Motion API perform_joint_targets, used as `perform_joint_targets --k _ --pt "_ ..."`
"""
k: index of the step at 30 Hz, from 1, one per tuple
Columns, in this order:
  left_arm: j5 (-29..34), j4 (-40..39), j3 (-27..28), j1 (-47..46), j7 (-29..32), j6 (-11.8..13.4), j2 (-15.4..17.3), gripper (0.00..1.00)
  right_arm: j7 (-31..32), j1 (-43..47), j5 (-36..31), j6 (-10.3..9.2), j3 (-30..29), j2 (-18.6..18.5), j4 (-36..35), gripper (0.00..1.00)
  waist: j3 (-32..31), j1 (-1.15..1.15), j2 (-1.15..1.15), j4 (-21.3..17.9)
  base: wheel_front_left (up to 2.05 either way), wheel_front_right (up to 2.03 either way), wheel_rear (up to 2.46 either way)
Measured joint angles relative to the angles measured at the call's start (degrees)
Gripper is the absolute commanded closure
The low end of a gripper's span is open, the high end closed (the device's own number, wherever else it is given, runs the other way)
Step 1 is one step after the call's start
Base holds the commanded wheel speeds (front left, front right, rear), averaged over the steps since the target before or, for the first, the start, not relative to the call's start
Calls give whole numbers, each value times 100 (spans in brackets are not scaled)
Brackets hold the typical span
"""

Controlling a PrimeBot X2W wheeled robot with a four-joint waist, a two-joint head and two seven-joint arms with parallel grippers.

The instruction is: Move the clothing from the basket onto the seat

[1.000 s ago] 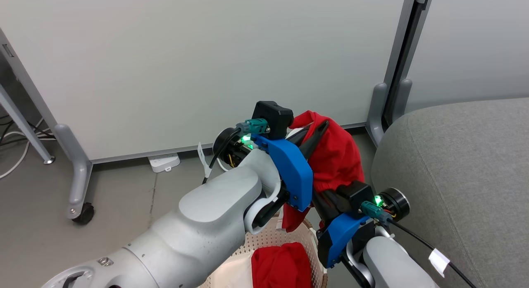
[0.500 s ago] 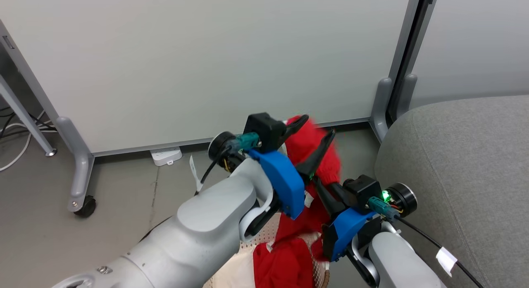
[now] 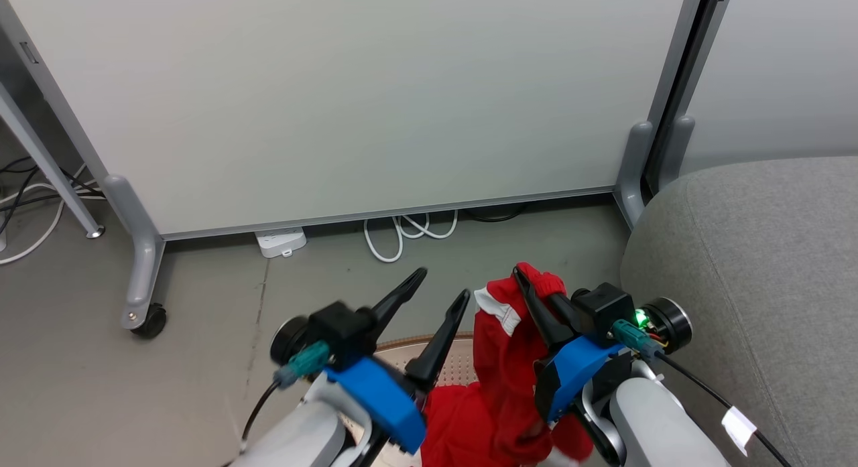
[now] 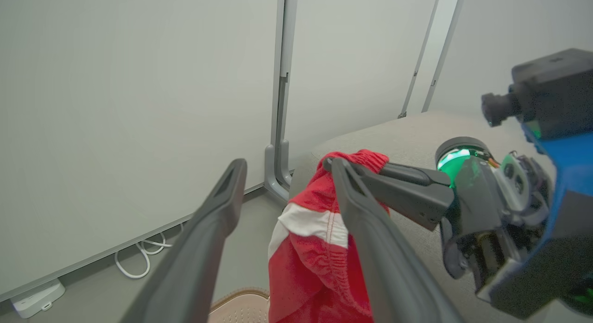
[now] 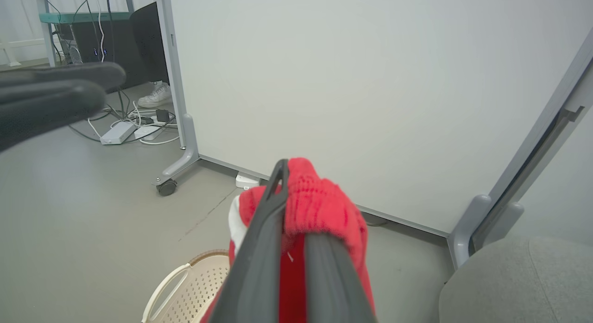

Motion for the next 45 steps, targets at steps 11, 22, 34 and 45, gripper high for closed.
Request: perform_joint_targets --k 11,22,34,45 --pt "1245 -842 1644 1773 1 -234 22 0 66 114 -26 0 -145 -1 -207 100 -2 0 0 44 0 0 0" --pt "1779 -828 2395 2302 1 -478 -287 0 110 154 -14 0 -185 0 -308 100 -2 -1 0 106 0 0 0" --pt "2029 -715 2738 2415 1 -567 -427 0 145 196 -48 0 -183 1 -341 100 24 -1 0 -119 0 0 0" --pt "2282 -666 2975 2434 1 -575 -448 0 159 208 -67 1 -197 0 -344 100 84 0 0 -927 0 0 0"
